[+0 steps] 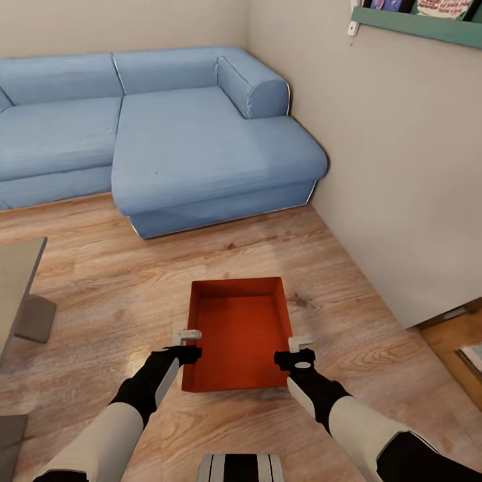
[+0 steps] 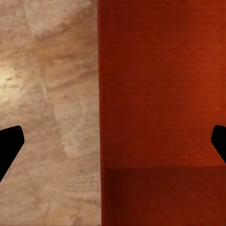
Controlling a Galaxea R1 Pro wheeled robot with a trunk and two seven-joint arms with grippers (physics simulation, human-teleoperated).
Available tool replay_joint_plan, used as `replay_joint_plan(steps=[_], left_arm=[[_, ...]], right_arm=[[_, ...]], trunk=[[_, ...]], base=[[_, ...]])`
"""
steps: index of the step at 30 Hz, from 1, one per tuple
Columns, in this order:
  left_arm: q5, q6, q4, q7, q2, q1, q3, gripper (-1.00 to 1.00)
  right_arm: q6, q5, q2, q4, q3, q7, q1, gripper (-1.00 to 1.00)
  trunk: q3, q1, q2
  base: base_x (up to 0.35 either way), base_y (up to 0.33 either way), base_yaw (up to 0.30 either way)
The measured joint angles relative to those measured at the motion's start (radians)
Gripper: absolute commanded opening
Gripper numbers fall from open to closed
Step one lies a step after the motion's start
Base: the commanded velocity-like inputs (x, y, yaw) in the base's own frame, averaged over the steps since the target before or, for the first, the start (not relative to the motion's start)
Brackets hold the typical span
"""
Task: Move the two storage containers from the living room to the garage. In the garage, place one container on the floor and stack the other container on top of it (either order is fine).
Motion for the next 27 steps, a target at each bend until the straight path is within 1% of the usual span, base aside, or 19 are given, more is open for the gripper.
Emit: replay_joint_plan(steps=[16, 27], left_arm=[[0.001, -0.001, 0.000, 0.000, 0.000, 0.000, 0.000, 1.00], [0.000, -0.001, 0.000, -0.001, 0.001, 0.000, 0.000, 1.00]], right_arm=[[0.000, -0.001, -0.005, 0.001, 0.000, 0.007, 0.000, 1.00], [0.000, -0.002, -0.005, 0.001, 0.000, 0.007, 0.000, 1.00]], trunk=[[0.000, 0.000, 0.000], [-0.034, 0.042, -0.077]], base=[[0.000, 0.000, 0.000], [0.000, 0.000, 0.000]])
